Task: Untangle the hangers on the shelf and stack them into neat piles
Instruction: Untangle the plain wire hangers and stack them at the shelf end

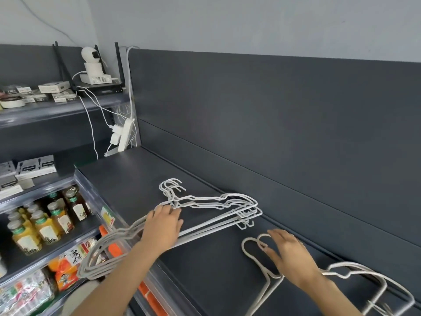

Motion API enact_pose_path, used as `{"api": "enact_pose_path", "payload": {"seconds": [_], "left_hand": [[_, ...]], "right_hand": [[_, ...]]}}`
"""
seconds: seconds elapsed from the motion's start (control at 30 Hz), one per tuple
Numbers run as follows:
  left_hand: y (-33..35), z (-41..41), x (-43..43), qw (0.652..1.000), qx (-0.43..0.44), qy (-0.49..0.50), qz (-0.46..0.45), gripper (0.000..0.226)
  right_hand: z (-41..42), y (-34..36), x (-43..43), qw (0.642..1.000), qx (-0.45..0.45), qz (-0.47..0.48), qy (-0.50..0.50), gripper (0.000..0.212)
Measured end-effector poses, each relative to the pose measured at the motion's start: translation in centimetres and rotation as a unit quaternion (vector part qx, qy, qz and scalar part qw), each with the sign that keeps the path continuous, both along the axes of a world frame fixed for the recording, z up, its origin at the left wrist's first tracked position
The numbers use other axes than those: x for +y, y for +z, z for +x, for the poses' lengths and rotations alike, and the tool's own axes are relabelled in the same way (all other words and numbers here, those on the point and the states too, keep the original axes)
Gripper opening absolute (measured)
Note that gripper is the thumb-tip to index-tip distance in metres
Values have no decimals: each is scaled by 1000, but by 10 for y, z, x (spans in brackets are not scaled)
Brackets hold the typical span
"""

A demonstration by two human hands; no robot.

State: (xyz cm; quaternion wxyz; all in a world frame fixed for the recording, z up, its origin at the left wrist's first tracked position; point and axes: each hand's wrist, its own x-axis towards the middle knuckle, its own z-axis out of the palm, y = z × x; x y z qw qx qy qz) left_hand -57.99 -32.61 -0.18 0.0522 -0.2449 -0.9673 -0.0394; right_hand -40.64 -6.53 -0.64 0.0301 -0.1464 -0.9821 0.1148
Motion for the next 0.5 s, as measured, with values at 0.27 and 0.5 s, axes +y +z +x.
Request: {"api": "enact_pose_path", "payload": {"seconds": [0.27, 0.5], "left_hand": [[13, 75, 92, 987, 9, -161, 19, 32], [23, 148, 152, 964, -18, -265, 7, 35]], "right_hand": [[65, 11, 18, 999, 6, 6, -53, 55], [153, 21, 40, 993, 16, 8, -116, 54]]}}
